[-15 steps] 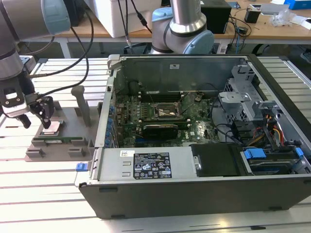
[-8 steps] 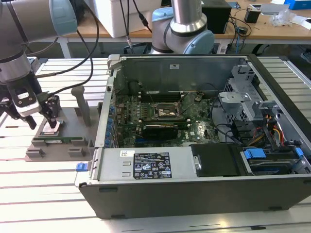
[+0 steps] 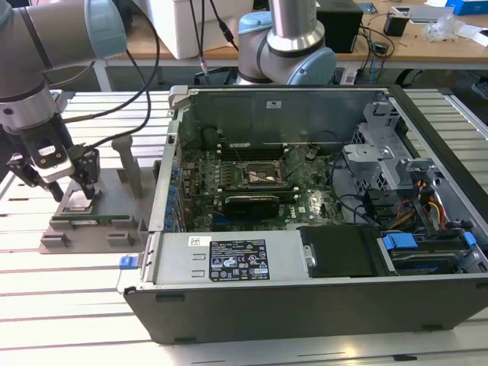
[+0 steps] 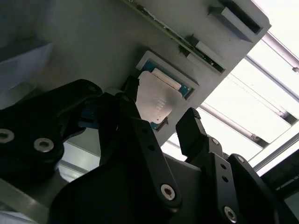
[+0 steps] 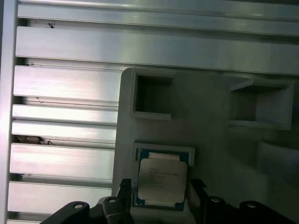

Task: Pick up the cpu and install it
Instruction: 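Pick up the cpu and move it towards the insertion slot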

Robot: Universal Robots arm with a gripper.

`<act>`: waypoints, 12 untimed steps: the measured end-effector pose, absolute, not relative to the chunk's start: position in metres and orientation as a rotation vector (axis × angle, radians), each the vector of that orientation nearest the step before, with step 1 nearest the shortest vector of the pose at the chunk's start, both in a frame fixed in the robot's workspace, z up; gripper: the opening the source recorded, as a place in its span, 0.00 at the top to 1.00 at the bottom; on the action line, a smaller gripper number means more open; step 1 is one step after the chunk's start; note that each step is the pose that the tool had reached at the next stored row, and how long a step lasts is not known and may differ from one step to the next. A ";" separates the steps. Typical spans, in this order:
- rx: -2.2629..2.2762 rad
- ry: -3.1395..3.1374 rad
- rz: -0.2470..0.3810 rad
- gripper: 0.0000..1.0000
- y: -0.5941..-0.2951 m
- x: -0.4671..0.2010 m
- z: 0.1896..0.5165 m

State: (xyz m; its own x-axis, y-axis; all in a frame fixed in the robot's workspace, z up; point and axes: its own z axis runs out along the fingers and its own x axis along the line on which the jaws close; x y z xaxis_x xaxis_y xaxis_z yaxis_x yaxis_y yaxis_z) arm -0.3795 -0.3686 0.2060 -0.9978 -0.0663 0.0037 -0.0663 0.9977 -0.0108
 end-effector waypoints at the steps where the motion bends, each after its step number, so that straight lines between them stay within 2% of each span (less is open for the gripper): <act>1: 0.105 -3.137 0.009 0.40 -0.368 -0.379 0.205; 12: 0.106 -3.136 -0.006 0.40 -0.368 -0.378 0.191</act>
State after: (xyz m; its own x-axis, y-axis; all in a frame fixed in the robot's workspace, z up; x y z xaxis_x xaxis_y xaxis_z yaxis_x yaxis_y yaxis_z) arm -0.3775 -0.3684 0.1906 -0.9977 -0.0678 0.0032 -0.0678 0.9977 0.0038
